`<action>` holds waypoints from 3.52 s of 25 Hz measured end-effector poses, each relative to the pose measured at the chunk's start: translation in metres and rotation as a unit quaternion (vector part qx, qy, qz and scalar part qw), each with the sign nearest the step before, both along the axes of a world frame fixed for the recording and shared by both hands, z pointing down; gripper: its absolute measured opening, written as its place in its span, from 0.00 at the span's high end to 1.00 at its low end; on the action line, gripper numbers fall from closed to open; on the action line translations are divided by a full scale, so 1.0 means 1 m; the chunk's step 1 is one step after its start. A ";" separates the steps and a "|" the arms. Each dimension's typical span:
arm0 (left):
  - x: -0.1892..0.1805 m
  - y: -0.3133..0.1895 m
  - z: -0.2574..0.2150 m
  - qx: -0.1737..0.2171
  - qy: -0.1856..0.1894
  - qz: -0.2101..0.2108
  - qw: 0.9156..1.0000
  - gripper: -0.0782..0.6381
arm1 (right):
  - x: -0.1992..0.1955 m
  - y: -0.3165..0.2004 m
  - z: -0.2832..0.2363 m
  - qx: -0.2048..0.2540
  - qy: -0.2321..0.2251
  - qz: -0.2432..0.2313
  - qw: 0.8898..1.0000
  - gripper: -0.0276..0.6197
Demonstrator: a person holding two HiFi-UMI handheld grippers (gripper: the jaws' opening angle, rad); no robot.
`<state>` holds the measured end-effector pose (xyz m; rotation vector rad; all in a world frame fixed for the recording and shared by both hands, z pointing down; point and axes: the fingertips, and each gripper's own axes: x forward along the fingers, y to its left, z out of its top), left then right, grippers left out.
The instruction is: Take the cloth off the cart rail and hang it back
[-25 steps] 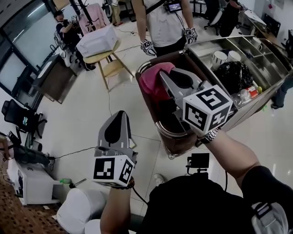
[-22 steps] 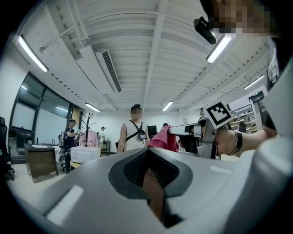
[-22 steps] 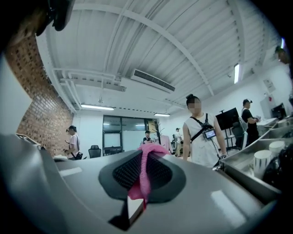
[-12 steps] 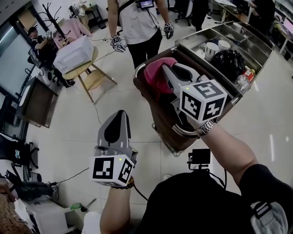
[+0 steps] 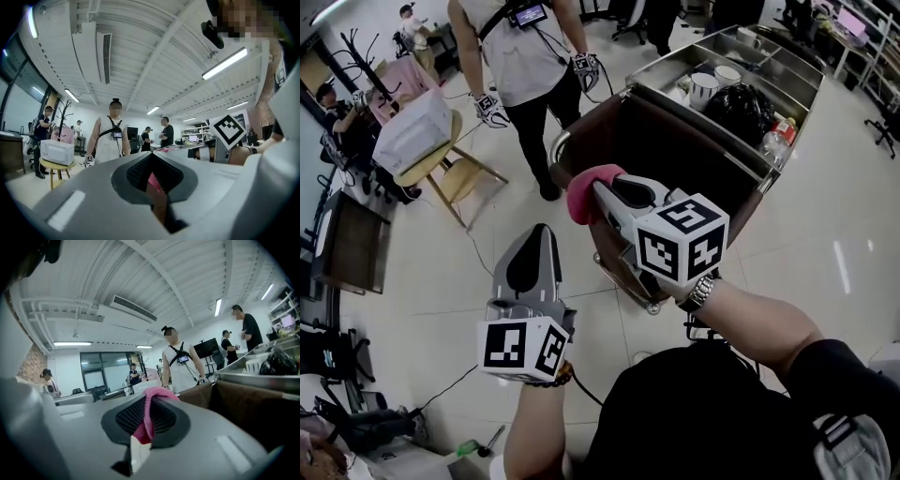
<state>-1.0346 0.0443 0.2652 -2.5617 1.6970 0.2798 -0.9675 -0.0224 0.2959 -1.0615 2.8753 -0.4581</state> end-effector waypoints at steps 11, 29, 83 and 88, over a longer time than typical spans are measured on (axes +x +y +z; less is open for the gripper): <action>-0.025 0.013 -0.014 0.011 0.009 -0.021 1.000 0.89 | -0.038 0.052 0.055 -0.046 0.021 -0.052 0.997 0.92; 0.006 0.009 0.004 -0.006 -0.001 -0.003 1.000 0.89 | -0.011 0.073 0.088 -0.076 0.026 -0.059 0.995 0.74; 0.227 0.141 0.007 0.042 -0.042 -0.031 0.998 0.89 | 0.197 0.216 -0.033 0.207 0.005 -0.114 0.972 0.96; 0.220 0.144 0.005 0.045 -0.038 -0.020 0.998 0.89 | 0.188 0.217 -0.034 0.230 0.010 -0.104 0.968 0.96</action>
